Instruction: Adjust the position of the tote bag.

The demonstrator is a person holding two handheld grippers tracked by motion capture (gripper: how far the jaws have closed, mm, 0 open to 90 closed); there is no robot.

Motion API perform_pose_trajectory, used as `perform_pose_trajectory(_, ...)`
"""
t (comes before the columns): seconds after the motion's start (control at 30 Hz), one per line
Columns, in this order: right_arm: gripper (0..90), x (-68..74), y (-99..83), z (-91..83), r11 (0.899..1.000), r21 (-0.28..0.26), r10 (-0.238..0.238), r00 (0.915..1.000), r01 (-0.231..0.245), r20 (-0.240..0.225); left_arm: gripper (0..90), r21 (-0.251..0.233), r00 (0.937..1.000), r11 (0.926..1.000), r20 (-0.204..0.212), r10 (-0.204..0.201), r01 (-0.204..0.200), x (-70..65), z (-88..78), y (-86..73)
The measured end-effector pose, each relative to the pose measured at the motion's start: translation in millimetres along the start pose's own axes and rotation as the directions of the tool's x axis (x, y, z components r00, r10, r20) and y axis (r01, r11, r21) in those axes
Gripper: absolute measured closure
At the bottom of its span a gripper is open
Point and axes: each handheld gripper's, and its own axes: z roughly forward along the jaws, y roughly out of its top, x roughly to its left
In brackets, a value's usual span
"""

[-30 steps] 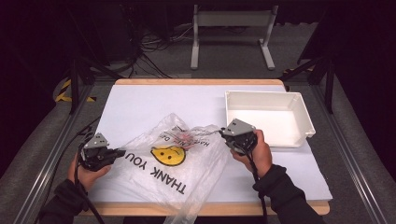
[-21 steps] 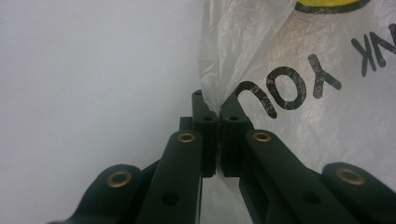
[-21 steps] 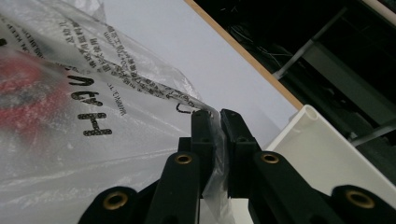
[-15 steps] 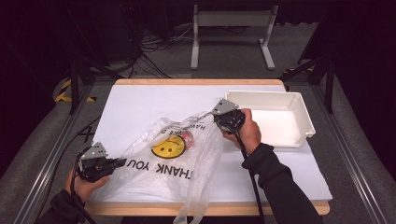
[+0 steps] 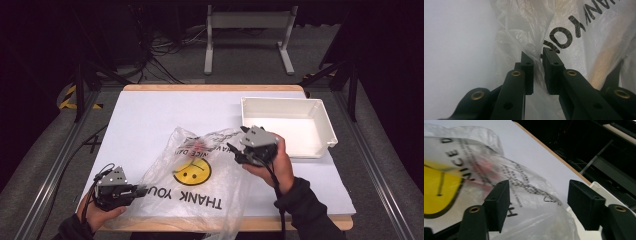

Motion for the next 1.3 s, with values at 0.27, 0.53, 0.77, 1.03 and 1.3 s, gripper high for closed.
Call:
perform_pose_trajectory(0.27, 23.6, 35.4, -31.5, -37.5, 0.998, 0.035, 0.054, 0.9976, -0.053, -0.043, 78.7, 0.027, 0.9996, 0.9995, 0.024, 0.016, -0.017, -7.6, 9.1, -0.4)
perform_pose_trajectory(0.53, 16.0, 30.0, -79.9, -16.8, 0.957, 0.188, 0.226, 0.9740, -0.221, -0.009, 45.1, -0.102, 0.9988, 0.9947, 0.048, -0.004, 0.009, -1.1, -13.2, 4.9)
perform_pose_trajectory(0.77, 20.9, 23.4, -97.7, -4.3, 0.941, 0.239, 0.247, 0.9689, -0.238, -0.009, 16.0, -0.242, 1.0000, 0.9701, 0.004, -0.007, 0.008, 9.2, -42.5, 4.8)
perform_pose_trajectory(1.03, 30.6, 20.4, -106.9, 0.4, 0.936, 0.262, 0.244, 0.9698, -0.233, -0.008, 16.9, -0.263, 0.9951, 0.9642, -0.083, -0.054, 0.030, 35.6, -38.7, 13.1)
perform_pose_trajectory(1.3, 32.7, 16.1, -111.5, 1.2, 0.936, 0.272, 0.228, 0.9736, -0.221, 0.007, 14.9, -0.237, 0.9990, 0.9714, -0.038, -0.023, 0.013, 52.0, -2.7, 41.0)
